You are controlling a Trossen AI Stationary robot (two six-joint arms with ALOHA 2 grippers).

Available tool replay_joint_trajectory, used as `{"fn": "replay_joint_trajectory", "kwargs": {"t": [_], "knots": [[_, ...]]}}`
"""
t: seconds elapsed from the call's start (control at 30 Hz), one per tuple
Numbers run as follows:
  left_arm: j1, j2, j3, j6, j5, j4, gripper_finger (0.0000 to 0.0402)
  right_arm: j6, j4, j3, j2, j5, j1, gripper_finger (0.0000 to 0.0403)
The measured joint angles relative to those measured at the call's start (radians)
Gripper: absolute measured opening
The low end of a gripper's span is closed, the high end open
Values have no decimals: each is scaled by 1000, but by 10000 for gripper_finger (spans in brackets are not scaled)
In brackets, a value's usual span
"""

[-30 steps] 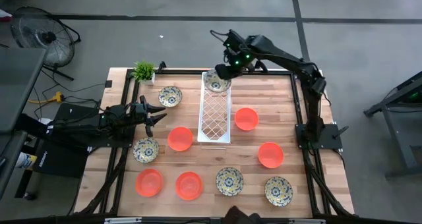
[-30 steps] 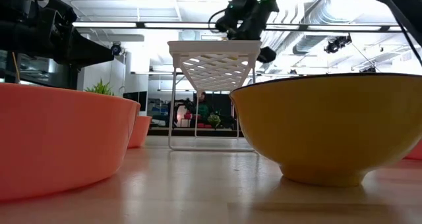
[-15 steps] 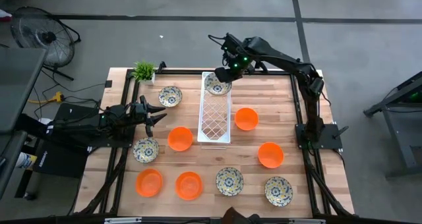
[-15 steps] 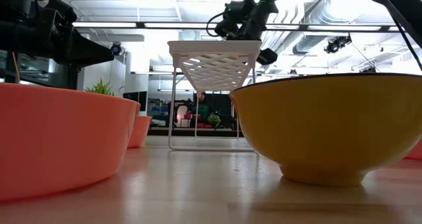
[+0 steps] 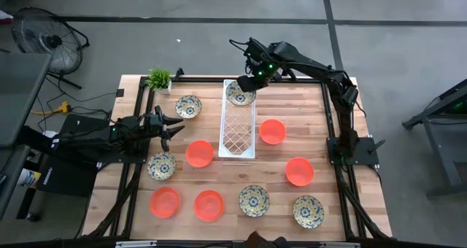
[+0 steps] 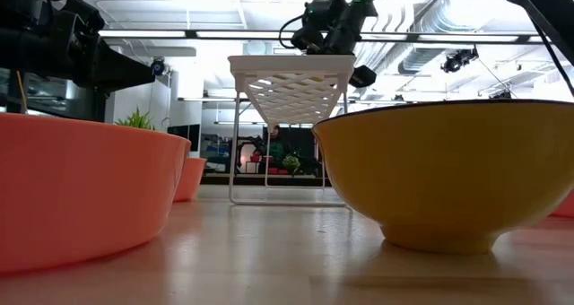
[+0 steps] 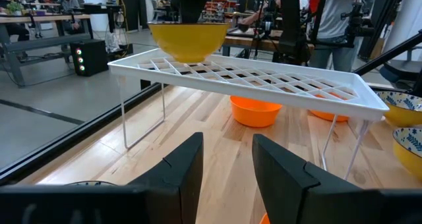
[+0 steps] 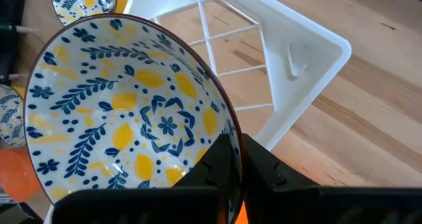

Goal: Pick & Place Mini bowls
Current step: Put the yellow bowl on the shelf, then put the orange bowl on the shelf

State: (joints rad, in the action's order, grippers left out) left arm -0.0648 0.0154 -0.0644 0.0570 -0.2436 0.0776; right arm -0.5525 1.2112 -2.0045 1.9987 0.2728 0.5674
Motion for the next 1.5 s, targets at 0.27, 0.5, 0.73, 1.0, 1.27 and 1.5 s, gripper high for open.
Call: {"fn": "replay_joint_trajectory", "kwargs": {"t": [0.27, 0.5, 0.73, 1.0, 1.27, 1.5], "knots": [[0, 0, 0, 0, 0, 0, 129, 3, -4, 0, 0, 0, -3, 11], [0, 0, 0, 0, 0, 0, 129, 3, -10, 0, 0, -14, -28, 17], [0, 0, 0, 0, 0, 0, 129, -22, -12, 0, -2, -88, -33, 52], [0, 0, 0, 0, 0, 0, 129, -28, -12, 0, -2, -85, -32, 98], [0, 0, 0, 0, 0, 0, 129, -43, -25, 0, -37, -72, -9, 115], [0, 0, 0, 0, 0, 0, 129, -25, -27, -3, -85, -84, -5, 115]]}}
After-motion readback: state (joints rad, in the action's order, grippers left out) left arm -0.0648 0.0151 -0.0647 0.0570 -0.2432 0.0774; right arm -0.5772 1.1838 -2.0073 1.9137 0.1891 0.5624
